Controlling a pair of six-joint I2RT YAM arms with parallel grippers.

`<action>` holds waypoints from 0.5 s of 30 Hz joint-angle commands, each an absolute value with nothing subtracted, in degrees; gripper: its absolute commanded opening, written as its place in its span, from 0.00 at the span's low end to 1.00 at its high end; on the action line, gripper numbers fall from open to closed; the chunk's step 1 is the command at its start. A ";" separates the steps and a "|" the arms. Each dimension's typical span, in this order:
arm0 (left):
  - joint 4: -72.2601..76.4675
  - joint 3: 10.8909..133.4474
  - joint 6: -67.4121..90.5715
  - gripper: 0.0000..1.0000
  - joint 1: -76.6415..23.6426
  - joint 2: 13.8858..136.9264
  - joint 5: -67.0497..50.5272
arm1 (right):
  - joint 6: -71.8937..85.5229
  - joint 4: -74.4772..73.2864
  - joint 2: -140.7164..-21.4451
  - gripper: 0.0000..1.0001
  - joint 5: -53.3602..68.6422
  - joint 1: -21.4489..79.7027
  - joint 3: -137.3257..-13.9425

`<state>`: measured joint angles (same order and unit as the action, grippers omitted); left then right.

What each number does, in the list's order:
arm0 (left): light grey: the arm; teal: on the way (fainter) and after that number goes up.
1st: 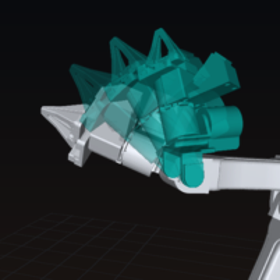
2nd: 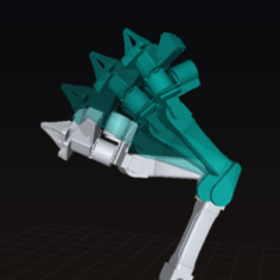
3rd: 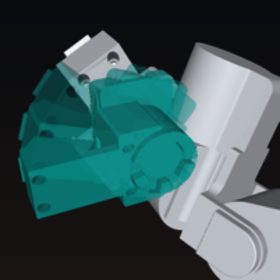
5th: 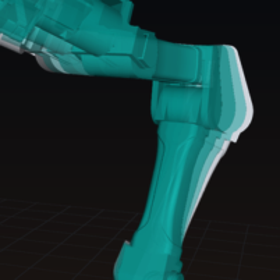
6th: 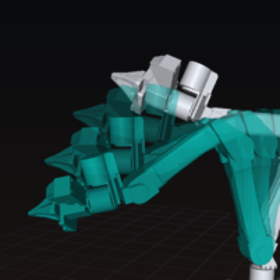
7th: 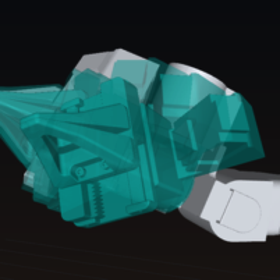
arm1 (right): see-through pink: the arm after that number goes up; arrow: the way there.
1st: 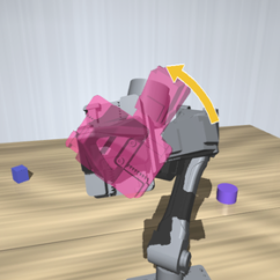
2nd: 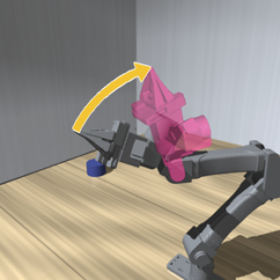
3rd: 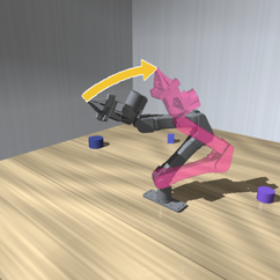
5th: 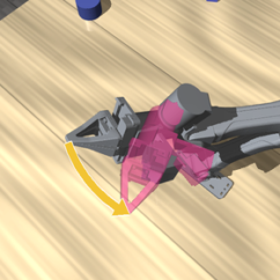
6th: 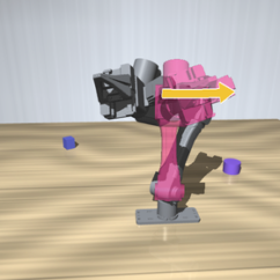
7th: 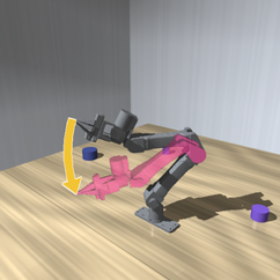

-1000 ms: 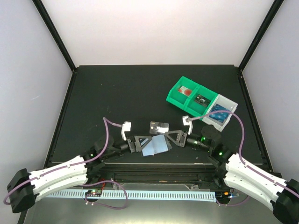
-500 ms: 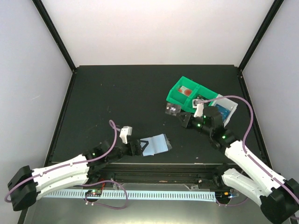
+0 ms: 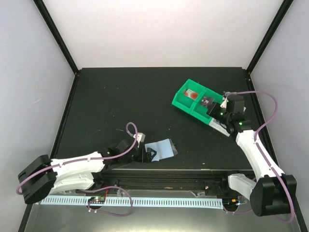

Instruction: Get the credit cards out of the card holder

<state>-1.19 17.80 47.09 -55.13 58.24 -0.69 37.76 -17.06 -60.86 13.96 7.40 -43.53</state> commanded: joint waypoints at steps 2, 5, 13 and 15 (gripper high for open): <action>-1.62 22.93 44.64 0.99 -54.76 64.76 -4.11 | 36.19 -17.95 -66.21 0.01 11.64 3.61 -47.91; -2.00 24.05 43.96 0.99 -54.71 68.44 -3.93 | 36.72 -18.76 -70.31 0.01 11.37 2.48 -50.52; 6.11 21.98 44.58 0.91 -51.77 71.27 -9.28 | 38.69 -20.28 -80.34 0.01 9.14 1.89 -57.55; 9.14 20.65 45.00 0.86 -49.86 71.49 -11.76 | 39.45 -19.92 -82.52 0.01 9.24 1.84 -58.43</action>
<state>2.07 22.15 44.95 -52.73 70.81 -6.39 37.89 -19.73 -79.66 10.76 2.22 -56.05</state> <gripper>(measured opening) 0.900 0.011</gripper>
